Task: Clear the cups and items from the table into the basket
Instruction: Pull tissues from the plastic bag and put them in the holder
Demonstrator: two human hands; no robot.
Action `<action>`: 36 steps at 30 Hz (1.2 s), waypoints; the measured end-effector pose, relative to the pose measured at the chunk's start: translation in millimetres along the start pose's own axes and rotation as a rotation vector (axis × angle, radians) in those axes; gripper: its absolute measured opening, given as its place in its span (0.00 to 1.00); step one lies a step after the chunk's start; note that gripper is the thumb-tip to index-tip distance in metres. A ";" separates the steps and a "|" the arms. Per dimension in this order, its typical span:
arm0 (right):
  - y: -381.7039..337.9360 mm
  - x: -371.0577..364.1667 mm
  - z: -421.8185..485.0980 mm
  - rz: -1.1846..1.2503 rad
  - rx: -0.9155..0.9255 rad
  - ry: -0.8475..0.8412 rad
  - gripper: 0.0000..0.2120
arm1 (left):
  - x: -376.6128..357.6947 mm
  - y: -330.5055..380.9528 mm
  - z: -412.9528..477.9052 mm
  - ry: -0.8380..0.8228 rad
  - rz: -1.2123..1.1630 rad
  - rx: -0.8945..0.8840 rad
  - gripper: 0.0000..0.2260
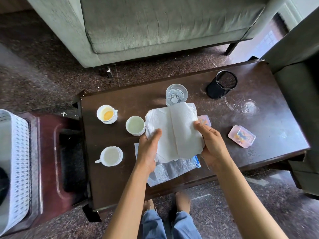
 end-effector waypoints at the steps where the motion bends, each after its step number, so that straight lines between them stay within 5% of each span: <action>1: 0.0 -1.5 -0.8 -0.014 0.025 -0.011 0.08 | -0.1 0.6 -0.5 0.000 0.021 -0.019 0.17; 6: 3.8 -18.4 -5.0 -0.086 0.152 -0.136 0.09 | -8.6 2.8 -4.3 -0.034 0.080 -0.091 0.06; 10: 9.1 -29.2 -7.1 -0.116 0.124 -0.184 0.11 | -15.9 7.6 -8.2 -0.051 0.122 -0.125 0.17; 19: 14.4 -35.6 -2.4 -0.154 -0.008 -0.231 0.14 | -14.3 16.1 -10.2 -0.181 0.144 -0.123 0.11; 26: 10.3 -36.9 -0.2 -0.139 0.088 -0.166 0.13 | -17.7 19.9 -2.2 -0.269 0.156 -0.143 0.16; 31: 5.2 -32.1 3.7 -0.139 0.102 -0.034 0.11 | -10.3 24.9 6.6 -0.170 0.184 -0.086 0.03; 33: -0.7 -26.0 7.7 -0.082 0.081 0.021 0.11 | -2.3 25.6 13.1 -0.129 0.152 -0.026 0.06; 36: -6.4 -19.9 10.6 -0.054 0.086 0.047 0.25 | 6.4 27.9 19.4 -0.114 0.142 0.012 0.20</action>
Point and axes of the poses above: each hand's wrist, its own z-axis towards the middle knuckle, its own x-axis out of the back of the hand, y = z × x, the point moved 5 cm from there along z, towards the middle knuckle, and after that the axes turned 6 degrees about y, right-handed, at the moved point
